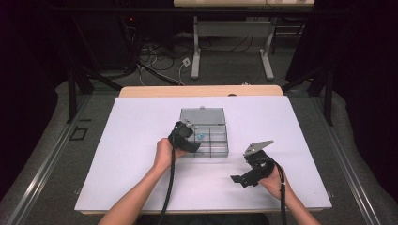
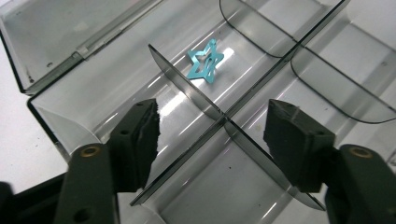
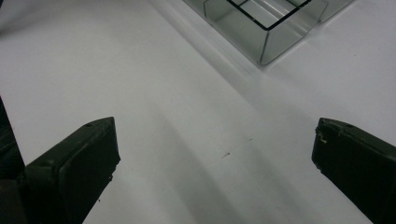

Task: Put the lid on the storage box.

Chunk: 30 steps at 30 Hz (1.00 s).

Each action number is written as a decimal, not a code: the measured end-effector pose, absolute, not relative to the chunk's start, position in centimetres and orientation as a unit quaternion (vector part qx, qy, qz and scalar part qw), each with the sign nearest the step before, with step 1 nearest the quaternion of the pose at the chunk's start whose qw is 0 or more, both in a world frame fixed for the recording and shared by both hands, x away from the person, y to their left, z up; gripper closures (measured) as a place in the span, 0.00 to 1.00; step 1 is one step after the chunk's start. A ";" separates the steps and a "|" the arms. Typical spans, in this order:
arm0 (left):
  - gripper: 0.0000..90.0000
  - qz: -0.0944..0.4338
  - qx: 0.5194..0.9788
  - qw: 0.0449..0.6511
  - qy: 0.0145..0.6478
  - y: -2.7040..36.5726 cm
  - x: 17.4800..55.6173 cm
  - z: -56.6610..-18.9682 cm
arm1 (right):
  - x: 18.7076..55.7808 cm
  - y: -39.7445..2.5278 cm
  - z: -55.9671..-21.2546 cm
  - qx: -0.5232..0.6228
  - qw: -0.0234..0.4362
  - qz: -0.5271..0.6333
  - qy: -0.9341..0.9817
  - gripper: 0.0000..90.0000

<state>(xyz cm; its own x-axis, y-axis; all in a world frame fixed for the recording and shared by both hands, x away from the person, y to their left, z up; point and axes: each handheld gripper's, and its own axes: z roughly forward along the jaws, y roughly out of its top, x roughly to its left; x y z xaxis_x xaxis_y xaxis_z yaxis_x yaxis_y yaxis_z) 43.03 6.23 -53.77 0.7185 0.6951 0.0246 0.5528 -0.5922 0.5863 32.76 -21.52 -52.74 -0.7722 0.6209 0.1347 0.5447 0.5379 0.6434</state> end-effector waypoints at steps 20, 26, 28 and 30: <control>0.59 0.128 0.888 0.274 0.347 5.4 42.8 -54.0 | 35.1 -22.1 -52.0 0.345 0.089 0.368 0.859 0.01; 0.59 0.130 0.889 0.272 0.346 5.4 42.8 -54.0 | 36.1 -21.8 -51.8 0.350 0.099 0.371 0.854 0.01; 0.59 0.130 0.889 0.272 0.346 5.4 42.8 -54.0 | 36.6 -21.8 -51.8 0.348 0.104 0.376 0.852 0.01; 0.59 0.130 0.889 0.272 0.346 5.4 42.8 -54.0 | 37.0 -21.8 -51.7 0.354 0.106 0.367 0.854 0.01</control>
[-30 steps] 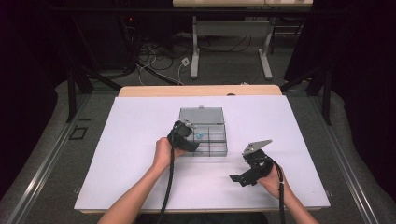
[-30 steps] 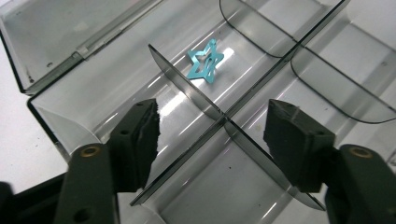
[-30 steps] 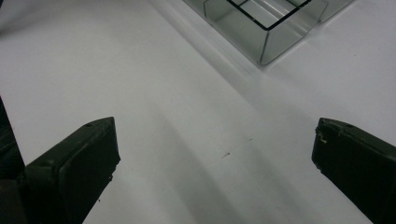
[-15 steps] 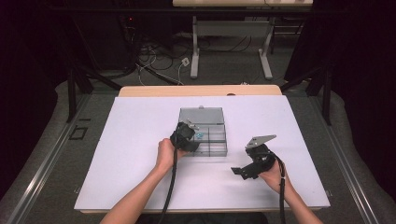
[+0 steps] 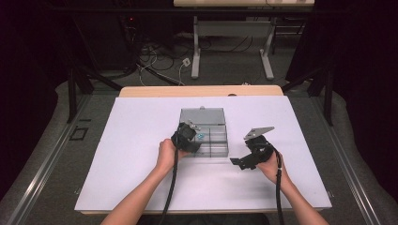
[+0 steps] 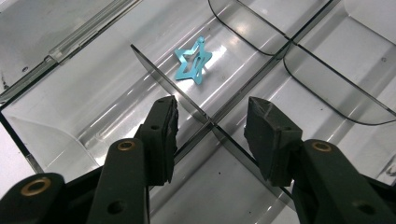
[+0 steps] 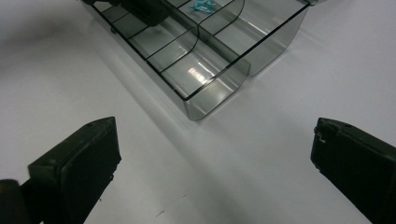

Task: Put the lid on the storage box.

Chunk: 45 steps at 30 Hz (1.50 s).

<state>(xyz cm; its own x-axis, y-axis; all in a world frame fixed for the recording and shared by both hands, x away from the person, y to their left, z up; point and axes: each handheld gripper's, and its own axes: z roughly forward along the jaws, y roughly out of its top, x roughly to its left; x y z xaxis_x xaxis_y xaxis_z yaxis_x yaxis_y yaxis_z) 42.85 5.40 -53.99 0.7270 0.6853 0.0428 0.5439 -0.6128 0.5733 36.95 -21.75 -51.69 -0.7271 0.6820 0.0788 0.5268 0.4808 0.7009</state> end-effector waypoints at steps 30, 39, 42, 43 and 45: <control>0.60 0.131 0.888 0.272 0.345 5.4 42.8 -54.0 | 45.3 -20.9 -51.5 0.400 0.115 0.368 0.832 0.35; 0.60 0.131 0.889 0.272 0.345 5.4 42.8 -54.0 | 48.0 -20.8 -51.7 0.428 0.117 0.359 0.821 0.91; 0.60 0.131 0.889 0.272 0.345 5.4 42.8 -54.0 | 48.9 -20.6 -52.0 0.440 0.113 0.348 0.820 0.98; 0.60 0.131 0.889 0.272 0.345 5.4 42.8 -54.0 | 49.2 -20.5 -52.1 0.443 0.114 0.344 0.820 1.00; 0.60 0.131 0.889 0.272 0.345 5.4 42.8 -54.0 | 49.7 -20.3 -52.4 0.444 0.113 0.343 0.820 1.00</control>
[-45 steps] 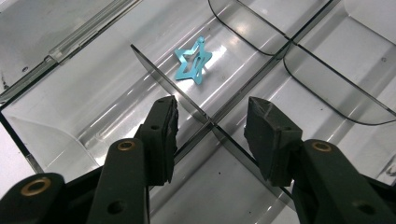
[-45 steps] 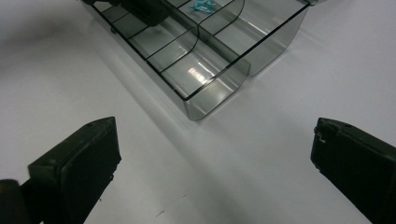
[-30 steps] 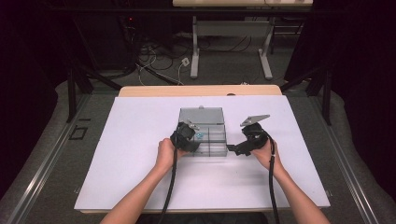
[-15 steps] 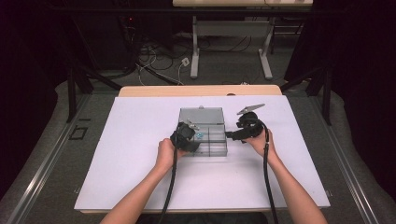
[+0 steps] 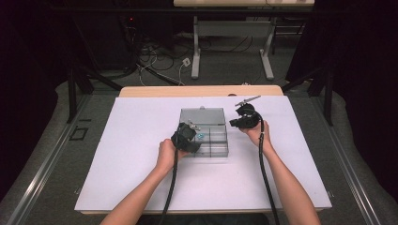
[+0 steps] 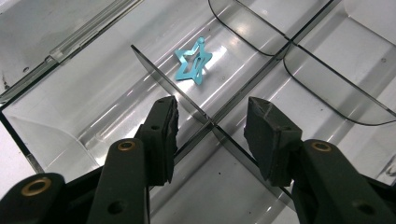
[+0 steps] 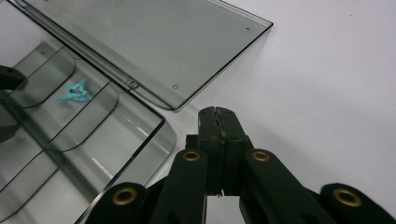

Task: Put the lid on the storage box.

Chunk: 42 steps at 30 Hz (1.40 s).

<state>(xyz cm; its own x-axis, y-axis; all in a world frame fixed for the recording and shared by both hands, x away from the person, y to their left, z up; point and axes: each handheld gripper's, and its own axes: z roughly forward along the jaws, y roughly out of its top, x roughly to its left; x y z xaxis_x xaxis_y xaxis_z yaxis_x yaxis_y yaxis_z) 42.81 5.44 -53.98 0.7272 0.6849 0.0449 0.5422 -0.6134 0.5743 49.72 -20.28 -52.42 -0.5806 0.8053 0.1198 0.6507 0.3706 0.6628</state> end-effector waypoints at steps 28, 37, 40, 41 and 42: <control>0.60 0.131 0.890 0.274 0.341 5.4 42.8 -54.0 | 53.5 -18.0 -54.7 0.481 0.071 0.314 0.815 1.00; 0.60 0.131 0.890 0.274 0.341 5.4 42.8 -54.0 | 54.0 -18.0 -54.4 0.488 0.082 0.327 0.805 1.00; 0.60 0.131 0.890 0.274 0.341 5.4 42.8 -54.0 | 54.0 -18.2 -54.0 0.482 0.095 0.328 0.807 1.00; 0.60 0.131 0.890 0.274 0.341 5.4 42.8 -54.0 | 54.0 -18.1 -53.8 0.483 0.096 0.333 0.804 1.00; 0.60 0.130 0.889 0.274 0.342 5.4 42.8 -54.0 | 53.9 -18.1 -53.7 0.482 0.100 0.336 0.803 1.00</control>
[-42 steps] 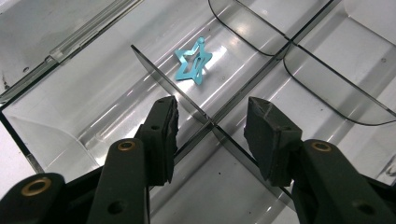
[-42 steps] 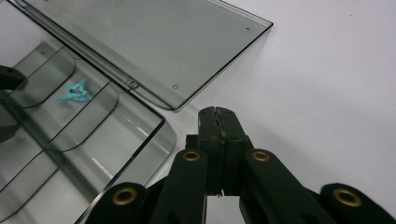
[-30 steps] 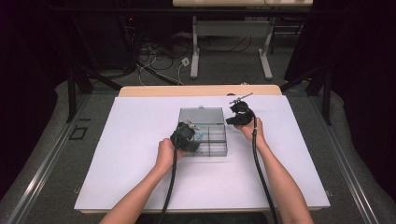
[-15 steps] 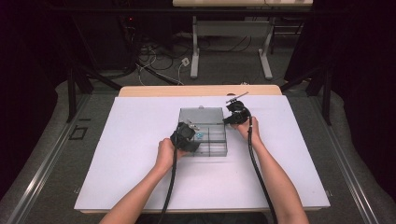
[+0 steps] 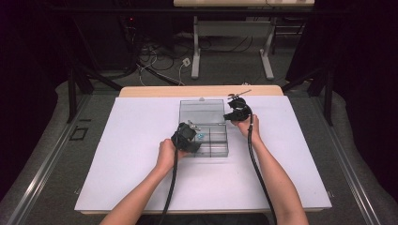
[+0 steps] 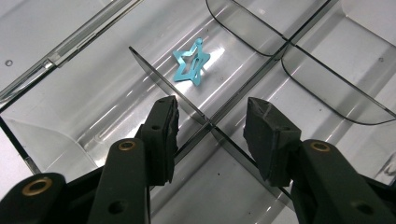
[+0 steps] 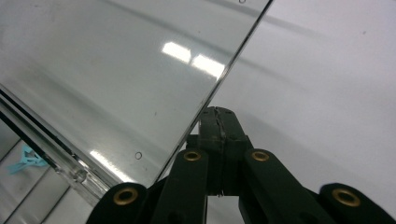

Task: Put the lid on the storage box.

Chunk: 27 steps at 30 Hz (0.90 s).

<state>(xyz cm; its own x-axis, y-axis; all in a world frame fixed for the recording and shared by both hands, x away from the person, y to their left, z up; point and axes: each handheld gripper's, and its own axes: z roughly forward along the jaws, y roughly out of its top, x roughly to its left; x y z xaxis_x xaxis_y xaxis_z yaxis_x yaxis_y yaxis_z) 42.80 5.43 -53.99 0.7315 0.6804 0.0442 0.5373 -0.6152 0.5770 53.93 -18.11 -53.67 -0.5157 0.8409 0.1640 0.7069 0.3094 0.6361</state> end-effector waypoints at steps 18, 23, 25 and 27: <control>0.60 0.132 0.889 0.273 0.344 5.4 42.8 -54.0 | 53.6 -17.8 -51.4 0.460 0.137 0.363 0.798 1.00; 0.60 0.132 0.889 0.273 0.344 5.4 42.8 -54.0 | 53.4 -17.9 -50.9 0.448 0.141 0.369 0.802 1.00; 0.60 0.132 0.888 0.275 0.344 5.4 42.8 -54.0 | 53.2 -18.0 -50.7 0.452 0.138 0.374 0.798 1.00; 0.60 0.131 0.889 0.273 0.344 5.4 42.8 -54.0 | 53.2 -18.0 -50.5 0.445 0.143 0.376 0.800 1.00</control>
